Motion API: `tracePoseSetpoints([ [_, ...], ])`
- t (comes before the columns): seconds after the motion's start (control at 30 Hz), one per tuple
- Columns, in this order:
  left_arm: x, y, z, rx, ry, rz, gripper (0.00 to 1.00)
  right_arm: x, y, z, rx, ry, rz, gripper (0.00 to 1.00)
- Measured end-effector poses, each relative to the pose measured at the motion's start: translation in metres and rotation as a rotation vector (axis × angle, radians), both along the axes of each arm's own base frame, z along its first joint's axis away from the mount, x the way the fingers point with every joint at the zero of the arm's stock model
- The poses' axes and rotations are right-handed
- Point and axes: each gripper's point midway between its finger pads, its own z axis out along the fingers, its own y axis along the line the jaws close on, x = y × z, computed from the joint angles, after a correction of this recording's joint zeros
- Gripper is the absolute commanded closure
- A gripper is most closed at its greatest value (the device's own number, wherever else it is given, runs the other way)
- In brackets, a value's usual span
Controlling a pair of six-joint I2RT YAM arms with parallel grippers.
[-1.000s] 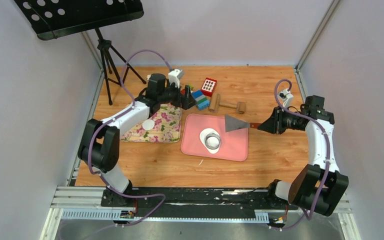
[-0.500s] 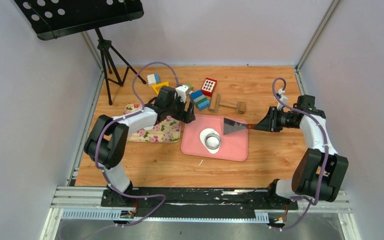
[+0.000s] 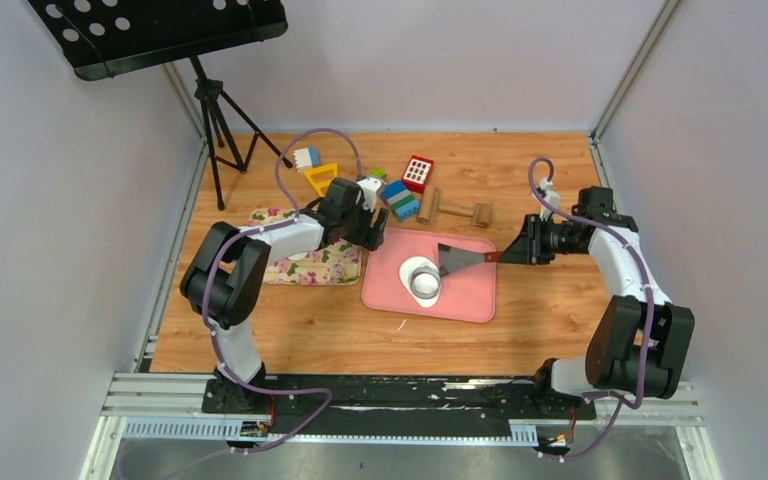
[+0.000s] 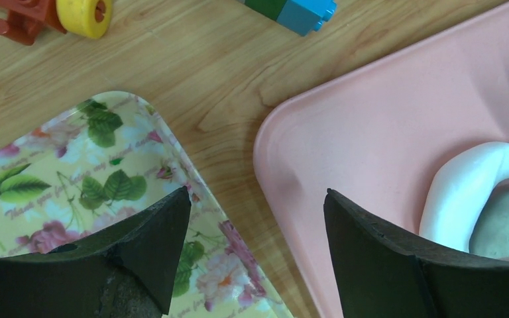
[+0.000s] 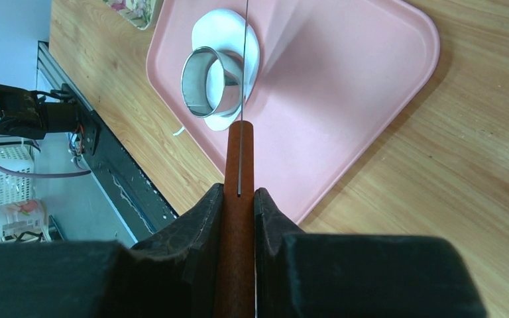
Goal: Roll out the dumpling wrappers from the dough
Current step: Remove the dumpling wrapper from the work surface.
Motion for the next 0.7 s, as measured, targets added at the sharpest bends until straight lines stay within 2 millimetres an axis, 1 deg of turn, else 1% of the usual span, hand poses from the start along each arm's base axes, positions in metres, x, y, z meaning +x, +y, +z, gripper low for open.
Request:
tracePoseSetpoints([
  [0.17,0.002,-0.01,-0.003,0.014,0.0,-0.027,0.2,-0.001,0.001,-0.002,-0.013,0.007,0.005,1.0],
  [0.37,0.006,-0.016,0.003,0.024,-0.018,-0.046,0.22,-0.001,0.003,-0.003,-0.015,0.008,0.011,1.0],
  [0.47,0.007,-0.018,0.003,0.03,-0.021,-0.05,0.22,-0.002,0.004,-0.003,-0.021,0.009,0.017,1.0],
  [0.7,0.003,-0.018,-0.004,0.059,-0.011,-0.059,0.22,-0.003,0.008,-0.007,-0.044,0.013,0.034,1.0],
])
